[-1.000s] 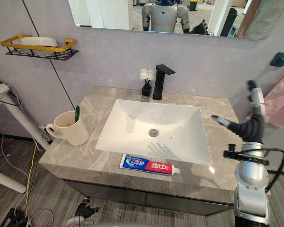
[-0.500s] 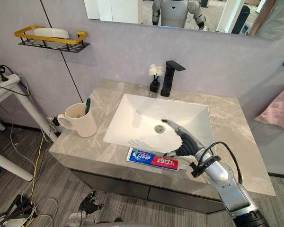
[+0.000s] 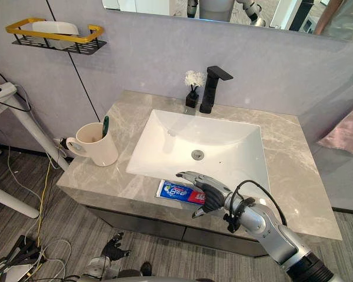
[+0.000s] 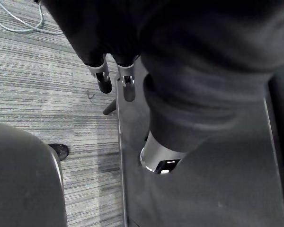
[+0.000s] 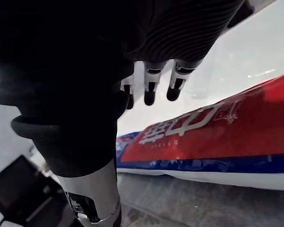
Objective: Organize washtable
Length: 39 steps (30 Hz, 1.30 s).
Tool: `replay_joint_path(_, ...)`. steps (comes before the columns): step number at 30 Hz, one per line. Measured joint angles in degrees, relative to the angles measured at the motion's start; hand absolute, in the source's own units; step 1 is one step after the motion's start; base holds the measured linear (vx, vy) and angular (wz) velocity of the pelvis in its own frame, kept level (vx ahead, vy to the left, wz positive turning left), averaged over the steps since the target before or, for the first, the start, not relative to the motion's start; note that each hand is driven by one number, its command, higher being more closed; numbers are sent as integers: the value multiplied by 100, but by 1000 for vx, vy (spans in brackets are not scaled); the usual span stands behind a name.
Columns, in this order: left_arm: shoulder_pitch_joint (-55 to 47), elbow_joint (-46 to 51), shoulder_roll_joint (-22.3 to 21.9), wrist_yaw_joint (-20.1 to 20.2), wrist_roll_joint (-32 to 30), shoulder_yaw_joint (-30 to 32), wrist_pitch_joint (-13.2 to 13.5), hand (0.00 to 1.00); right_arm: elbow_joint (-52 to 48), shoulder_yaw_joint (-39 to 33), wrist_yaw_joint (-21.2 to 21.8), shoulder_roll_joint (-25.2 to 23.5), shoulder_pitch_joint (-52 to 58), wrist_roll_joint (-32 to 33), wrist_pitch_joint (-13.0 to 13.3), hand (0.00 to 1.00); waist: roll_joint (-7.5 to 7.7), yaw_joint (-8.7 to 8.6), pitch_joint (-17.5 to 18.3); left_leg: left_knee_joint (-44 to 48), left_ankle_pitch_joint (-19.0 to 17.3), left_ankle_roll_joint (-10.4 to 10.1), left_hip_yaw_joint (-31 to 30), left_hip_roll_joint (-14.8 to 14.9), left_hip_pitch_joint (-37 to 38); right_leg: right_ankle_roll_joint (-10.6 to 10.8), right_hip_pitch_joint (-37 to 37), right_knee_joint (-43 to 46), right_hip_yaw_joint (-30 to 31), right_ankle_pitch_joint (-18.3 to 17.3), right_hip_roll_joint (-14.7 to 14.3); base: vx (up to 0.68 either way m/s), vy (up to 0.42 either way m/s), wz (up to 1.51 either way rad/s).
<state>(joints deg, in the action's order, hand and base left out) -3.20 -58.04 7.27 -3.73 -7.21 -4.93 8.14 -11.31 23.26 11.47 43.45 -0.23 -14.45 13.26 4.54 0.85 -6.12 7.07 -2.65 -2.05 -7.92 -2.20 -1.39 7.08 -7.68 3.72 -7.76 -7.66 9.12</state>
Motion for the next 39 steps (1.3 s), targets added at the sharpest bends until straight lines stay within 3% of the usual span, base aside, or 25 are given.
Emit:
replay_joint_path(10,54,-89,-23,-1,10,-11,2,0,157,-74,-136,-60,1,-315,-12,0,-61,-9,-28,8,1,1,-6,0,-23,-3,-5,-95,9,73,-7,-2,0,0)
replay_joint_path(26,55,-98,-25,-4,10,-16,1,0,297,-585,-380,-710,73,-347,-73,0,-72,-17,-25,11,1,0,-33,-6,-24,-3,-5,-95,8,73,-6,0,0,0)
replay_joint_path(39,61,-100,-16,-2,9,-85,-2,0,449,-588,-345,-716,178,-562,-83,0,-84,-14,-20,11,1,0,-35,-9,-24,-3,-5,-95,9,73,-3,0,0,0)
